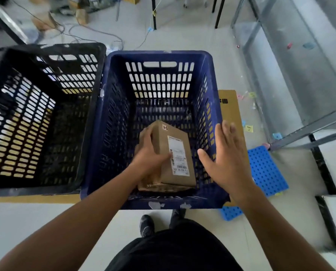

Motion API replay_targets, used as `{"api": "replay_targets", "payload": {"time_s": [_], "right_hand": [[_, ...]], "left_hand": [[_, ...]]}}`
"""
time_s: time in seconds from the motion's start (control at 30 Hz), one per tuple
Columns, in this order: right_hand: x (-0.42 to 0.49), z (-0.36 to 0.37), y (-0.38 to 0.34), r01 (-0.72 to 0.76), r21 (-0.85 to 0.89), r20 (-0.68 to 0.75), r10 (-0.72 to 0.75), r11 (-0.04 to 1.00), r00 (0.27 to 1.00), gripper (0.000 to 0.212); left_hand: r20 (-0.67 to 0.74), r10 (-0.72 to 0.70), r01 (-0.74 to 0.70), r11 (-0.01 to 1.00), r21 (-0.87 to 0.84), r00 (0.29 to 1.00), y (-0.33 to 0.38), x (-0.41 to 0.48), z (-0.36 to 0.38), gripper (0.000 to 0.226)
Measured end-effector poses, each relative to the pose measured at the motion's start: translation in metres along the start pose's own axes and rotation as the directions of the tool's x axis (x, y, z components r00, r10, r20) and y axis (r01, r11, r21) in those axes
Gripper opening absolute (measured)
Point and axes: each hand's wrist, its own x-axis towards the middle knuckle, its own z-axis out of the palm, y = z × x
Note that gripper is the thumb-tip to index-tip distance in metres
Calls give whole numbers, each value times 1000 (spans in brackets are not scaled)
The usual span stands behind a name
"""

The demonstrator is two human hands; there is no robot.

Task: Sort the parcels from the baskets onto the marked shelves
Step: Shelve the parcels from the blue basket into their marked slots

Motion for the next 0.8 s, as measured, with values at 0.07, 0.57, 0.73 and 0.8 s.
{"api": "replay_targets", "payload": {"time_s": [0.07, 0.57, 0.73, 0.8], "right_hand": [[1, -6, -6, 59, 4, 29, -59, 998, 998, 94], [-20, -37, -91, 166, 699, -138, -96, 696, 986, 51], [-56, -23, -122, 87, 824, -118, 20, 560, 993, 90], [-77, -16, -137, 77, 824, -147, 81, 562, 986, 87]], "left_hand": [[-48, 96, -98, 994, -56, 994, 3, -2, -10, 108], [-137, 572, -547, 645, -534, 808, 41, -63, -114, 91], [-54, 680, -587, 588, -556, 732, 23, -84, -144, 91], [-2, 722, -592, 565, -575, 692, 16, -92, -152, 91]]}}
